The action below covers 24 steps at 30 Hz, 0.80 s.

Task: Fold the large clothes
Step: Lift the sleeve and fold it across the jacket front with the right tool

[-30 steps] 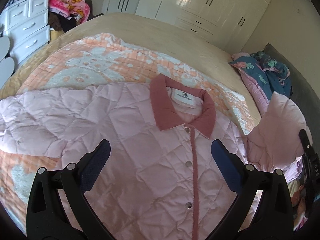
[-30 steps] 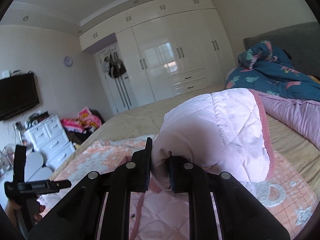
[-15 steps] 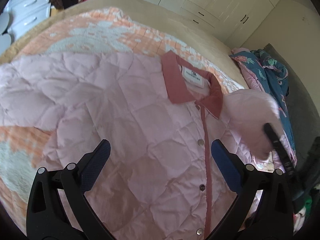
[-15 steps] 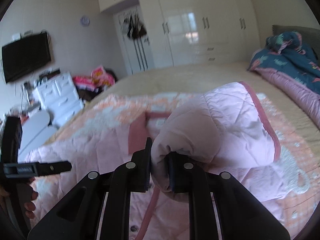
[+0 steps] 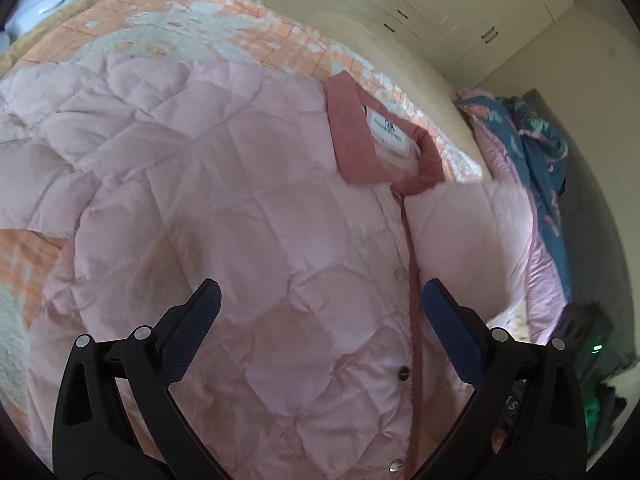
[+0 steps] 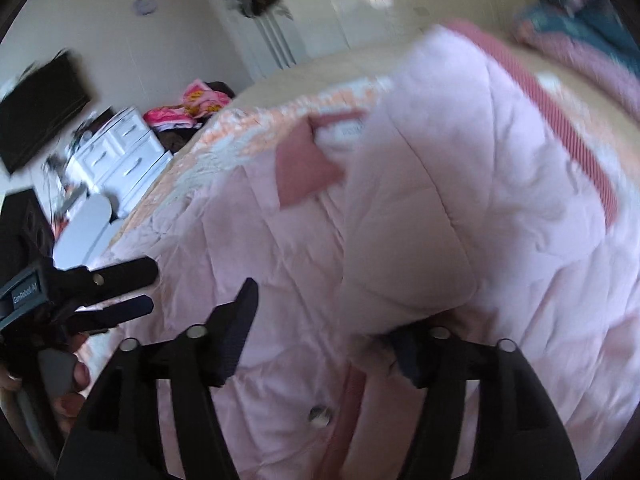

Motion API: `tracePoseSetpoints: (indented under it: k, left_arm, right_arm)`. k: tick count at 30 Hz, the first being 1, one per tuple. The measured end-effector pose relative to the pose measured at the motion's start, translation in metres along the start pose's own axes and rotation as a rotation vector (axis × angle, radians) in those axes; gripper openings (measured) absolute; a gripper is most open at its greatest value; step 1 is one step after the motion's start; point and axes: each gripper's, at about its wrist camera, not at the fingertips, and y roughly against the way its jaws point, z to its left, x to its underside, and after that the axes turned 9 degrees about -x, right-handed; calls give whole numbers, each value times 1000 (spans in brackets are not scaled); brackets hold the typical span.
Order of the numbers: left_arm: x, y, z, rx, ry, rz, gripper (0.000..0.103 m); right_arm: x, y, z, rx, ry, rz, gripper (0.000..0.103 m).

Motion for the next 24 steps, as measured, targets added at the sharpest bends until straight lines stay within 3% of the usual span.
tracePoseSetpoints:
  k: [3, 4, 5, 6, 7, 10, 13, 16, 19, 24]
  left_arm:
    - [-8, 10, 8, -2, 24, -24, 95]
    - [-10, 13, 11, 6, 36, -29, 95]
    - [-12, 16, 15, 15, 49, -34, 95]
    - [-14, 19, 18, 20, 56, -36, 95]
    - [-15, 21, 19, 21, 60, -38, 95]
    - [-20, 27, 25, 46, 86, -38, 95]
    - [-24, 34, 29, 81, 111, -47, 95]
    - [-29, 43, 36, 143, 137, -52, 95]
    - [-33, 47, 42, 206, 179, -43, 95]
    - [-31, 39, 46, 266, 227, -3, 95]
  right_arm:
    - [7, 26, -31, -10, -272, -133, 75]
    - [9, 32, -38, -19, -315, -171, 75]
    - [9, 36, -41, -25, -321, -192, 68]
    - [8, 37, -39, -12, -293, -196, 57]
    - [5, 39, -34, -9, -237, -202, 41]
    - [1, 48, -12, -4, -92, -241, 22]
    - [-2, 53, 24, 36, 120, -263, 19]
    - [4, 47, 59, 81, 346, -225, 19]
    - [15, 29, 81, 113, 493, -156, 18]
    - [34, 1, 90, 154, 613, -41, 18]
